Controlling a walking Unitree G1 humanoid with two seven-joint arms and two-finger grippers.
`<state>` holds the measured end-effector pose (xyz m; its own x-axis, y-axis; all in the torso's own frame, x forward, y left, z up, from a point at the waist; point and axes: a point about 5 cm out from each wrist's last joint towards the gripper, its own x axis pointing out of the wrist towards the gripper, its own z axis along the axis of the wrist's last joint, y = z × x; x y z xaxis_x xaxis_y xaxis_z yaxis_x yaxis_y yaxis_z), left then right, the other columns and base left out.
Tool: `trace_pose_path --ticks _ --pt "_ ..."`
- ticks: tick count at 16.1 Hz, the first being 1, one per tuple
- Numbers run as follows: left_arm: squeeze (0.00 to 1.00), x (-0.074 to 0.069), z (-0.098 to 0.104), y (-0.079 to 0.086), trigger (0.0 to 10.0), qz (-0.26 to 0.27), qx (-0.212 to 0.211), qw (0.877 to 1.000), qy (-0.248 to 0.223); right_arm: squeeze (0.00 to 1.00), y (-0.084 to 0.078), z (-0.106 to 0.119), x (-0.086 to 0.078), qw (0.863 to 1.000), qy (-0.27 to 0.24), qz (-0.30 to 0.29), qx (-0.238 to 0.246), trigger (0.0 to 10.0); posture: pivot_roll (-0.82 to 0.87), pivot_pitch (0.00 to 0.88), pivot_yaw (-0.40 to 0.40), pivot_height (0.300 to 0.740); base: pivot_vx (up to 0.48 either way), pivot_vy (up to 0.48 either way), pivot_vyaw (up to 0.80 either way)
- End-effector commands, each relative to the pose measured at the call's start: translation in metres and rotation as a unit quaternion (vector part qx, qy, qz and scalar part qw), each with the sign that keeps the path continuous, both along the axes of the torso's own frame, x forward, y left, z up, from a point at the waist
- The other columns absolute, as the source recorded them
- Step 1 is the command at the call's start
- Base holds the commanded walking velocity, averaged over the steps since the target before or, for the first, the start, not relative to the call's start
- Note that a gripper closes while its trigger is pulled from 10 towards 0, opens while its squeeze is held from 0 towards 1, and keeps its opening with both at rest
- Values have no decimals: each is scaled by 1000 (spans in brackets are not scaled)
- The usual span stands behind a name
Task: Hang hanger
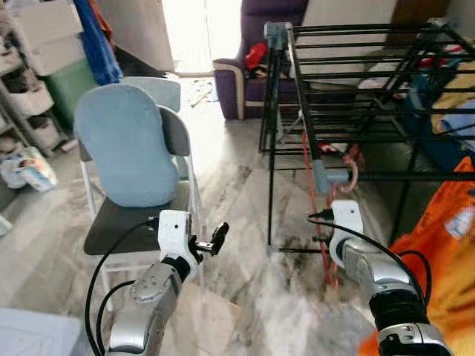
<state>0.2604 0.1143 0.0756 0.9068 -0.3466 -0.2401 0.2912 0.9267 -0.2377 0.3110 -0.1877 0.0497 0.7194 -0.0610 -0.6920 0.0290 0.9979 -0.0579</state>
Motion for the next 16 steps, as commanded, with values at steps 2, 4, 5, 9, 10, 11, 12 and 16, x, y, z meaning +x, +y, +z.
trace_pose_path --ticks 2,4,5,9,10,11,12,16 --pt "0 0 -1 0 10000 -2 8 1000 6 0 -1 -2 -1 1000 7 1 0 10000 -97 0 42 740 0 0 0" --pt "0 0 -2 0 10000 -5 10 1000 10 0 -1 -7 -6 1000 29 4 2 10000 -99 0 46 740 0 0 0" --pt "0 0 -3 -1 10000 -8 12 1000 12 663 1 -9 -8 999 34 6 12 10000 -99 0 47 740 0 0 0" --pt "0 5 -1 -1 10000 -4 28 1000 6 1000 3 2 -4 1000 -29 10 -2 10000 -114 0 58 740 0 0 0" --pt "0 5 0 0 10000 -2 27 1000 7 1000 5 5 -4 999 -36 14 -7 10000 -122 8 67 740 0 0 0" --pt "0 4 -2 1 10000 -5 31 999 12 1000 6 2 -11 999 -37 14 -9 10000 -127 11 76 740 0 0 0" --pt "0 4 -1 1 10000 -8 33 999 10 1000 6 2 -12 999 -38 14 -11 10000 -127 11 76 740 0 0 0" --pt "0 2 -3 5 10000 7 60 998 4 1000 -2 3 -22 998 -59 -18 -28 10000 -112 8 84 740 0 0 0"
